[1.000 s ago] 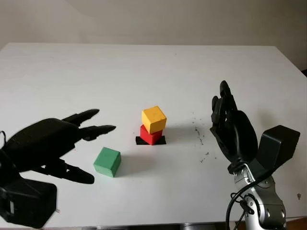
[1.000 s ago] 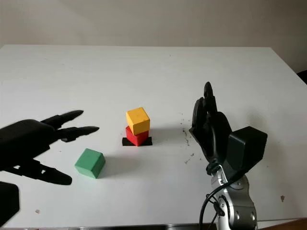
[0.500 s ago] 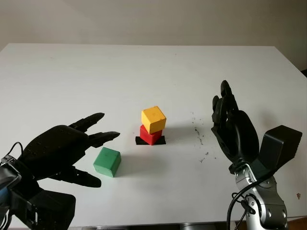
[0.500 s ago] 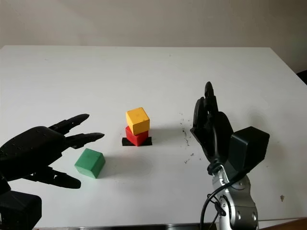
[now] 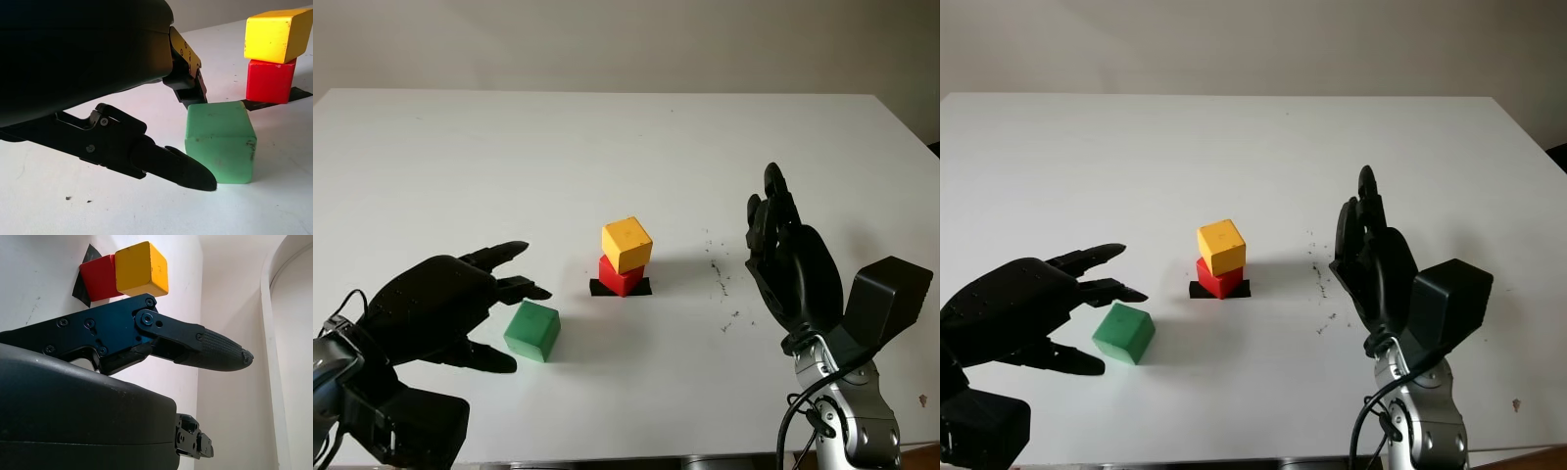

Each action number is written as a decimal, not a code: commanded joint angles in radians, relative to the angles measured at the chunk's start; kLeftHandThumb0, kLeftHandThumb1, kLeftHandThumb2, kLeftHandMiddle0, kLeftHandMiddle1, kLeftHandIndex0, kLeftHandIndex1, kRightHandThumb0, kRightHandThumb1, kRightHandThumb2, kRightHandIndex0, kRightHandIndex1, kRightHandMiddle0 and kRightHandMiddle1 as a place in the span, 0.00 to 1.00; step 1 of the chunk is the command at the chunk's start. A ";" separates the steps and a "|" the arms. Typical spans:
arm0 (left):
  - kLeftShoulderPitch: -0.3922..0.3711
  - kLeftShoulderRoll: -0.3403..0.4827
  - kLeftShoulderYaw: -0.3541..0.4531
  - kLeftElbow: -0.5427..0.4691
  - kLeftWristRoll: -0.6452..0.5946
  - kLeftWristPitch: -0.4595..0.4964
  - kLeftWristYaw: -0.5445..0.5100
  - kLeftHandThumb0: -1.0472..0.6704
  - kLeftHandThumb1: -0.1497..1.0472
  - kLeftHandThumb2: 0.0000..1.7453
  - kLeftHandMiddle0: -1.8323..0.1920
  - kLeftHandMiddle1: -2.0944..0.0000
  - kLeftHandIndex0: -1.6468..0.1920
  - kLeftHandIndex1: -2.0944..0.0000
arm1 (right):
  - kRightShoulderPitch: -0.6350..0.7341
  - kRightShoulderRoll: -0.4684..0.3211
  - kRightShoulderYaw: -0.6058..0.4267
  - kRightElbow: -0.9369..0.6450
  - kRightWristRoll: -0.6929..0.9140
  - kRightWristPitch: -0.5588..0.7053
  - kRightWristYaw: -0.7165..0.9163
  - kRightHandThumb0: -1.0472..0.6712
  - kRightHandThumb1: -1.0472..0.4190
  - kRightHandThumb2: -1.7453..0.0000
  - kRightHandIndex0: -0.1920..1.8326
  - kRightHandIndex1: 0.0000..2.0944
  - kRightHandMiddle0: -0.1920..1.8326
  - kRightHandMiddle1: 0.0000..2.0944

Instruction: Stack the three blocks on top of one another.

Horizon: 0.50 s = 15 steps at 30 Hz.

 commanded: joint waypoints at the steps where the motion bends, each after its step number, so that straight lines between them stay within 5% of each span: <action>1: -0.012 0.006 -0.007 0.013 0.002 -0.018 0.021 0.31 0.95 0.03 0.79 0.97 0.77 0.52 | 0.003 -0.012 -0.006 -0.002 0.004 -0.016 0.004 0.17 0.00 0.59 0.00 0.00 0.00 0.00; 6: -0.009 -0.006 -0.012 0.026 -0.023 -0.025 0.032 0.35 0.98 0.03 0.78 0.97 0.79 0.36 | 0.002 -0.010 -0.005 -0.004 -0.002 -0.014 -0.001 0.17 0.00 0.60 0.00 0.00 0.00 0.00; 15: -0.022 -0.036 -0.021 0.092 -0.138 -0.071 0.051 0.41 0.97 0.03 0.76 0.97 0.80 0.33 | 0.003 -0.011 -0.006 -0.002 -0.006 -0.021 -0.001 0.17 0.00 0.60 0.00 0.00 0.00 0.00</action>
